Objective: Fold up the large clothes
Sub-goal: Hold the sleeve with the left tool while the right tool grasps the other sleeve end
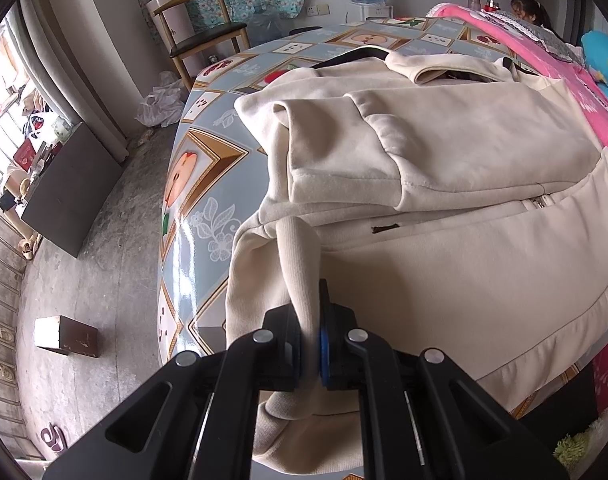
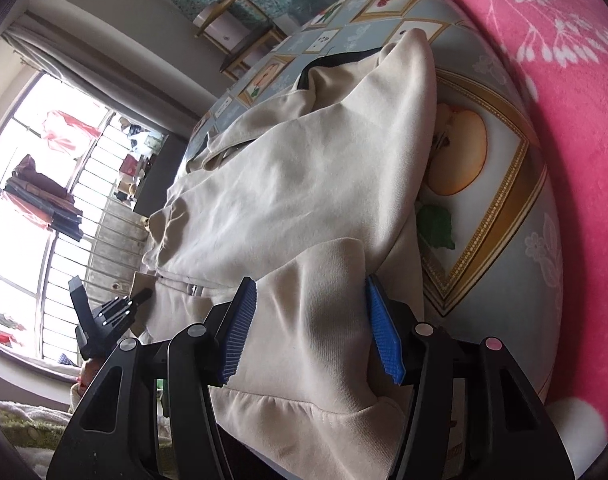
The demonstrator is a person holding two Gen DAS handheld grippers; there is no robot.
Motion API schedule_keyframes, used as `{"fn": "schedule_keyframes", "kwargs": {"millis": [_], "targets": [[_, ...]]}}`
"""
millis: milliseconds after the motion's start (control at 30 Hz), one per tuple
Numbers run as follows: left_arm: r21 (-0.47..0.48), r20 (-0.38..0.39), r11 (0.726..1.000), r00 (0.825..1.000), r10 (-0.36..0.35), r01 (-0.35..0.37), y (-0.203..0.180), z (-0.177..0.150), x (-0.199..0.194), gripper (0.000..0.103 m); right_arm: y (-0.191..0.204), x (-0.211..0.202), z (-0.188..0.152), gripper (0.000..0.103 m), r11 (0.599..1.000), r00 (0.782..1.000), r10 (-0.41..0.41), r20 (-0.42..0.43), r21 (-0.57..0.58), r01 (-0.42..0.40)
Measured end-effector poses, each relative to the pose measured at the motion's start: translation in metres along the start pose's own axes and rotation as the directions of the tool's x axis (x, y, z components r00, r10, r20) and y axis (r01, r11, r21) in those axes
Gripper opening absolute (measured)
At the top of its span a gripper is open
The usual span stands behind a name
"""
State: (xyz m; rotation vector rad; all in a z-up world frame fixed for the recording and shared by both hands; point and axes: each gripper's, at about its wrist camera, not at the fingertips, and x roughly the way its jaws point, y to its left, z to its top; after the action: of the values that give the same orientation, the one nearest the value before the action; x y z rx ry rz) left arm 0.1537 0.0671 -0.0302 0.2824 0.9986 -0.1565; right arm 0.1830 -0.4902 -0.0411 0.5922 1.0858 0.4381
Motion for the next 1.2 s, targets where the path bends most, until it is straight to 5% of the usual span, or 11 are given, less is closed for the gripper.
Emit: {"fn": "schedule_keyframes", "kwargs": {"millis": [433, 733, 1200], "targets": [[0.0, 0.0, 1.0, 1.0, -0.001, 0.001, 0.0, 0.001, 0.0, 0.007, -0.011, 0.004, 0.006, 0.048, 1.0, 1.0, -0.012, -0.028, 0.004, 0.012], [0.002, 0.003, 1.0, 1.0, -0.002, 0.002, -0.001, 0.002, -0.001, 0.007, -0.048, 0.007, 0.018, 0.051, 0.975, 0.979, 0.182, -0.095, 0.144, -0.167], [0.007, -0.001, 1.0, 1.0, -0.001, 0.001, 0.0, 0.002, 0.001, 0.007, -0.036, -0.003, 0.01, 0.053, 0.978, 0.955, 0.21, -0.211, 0.045, -0.205]]}}
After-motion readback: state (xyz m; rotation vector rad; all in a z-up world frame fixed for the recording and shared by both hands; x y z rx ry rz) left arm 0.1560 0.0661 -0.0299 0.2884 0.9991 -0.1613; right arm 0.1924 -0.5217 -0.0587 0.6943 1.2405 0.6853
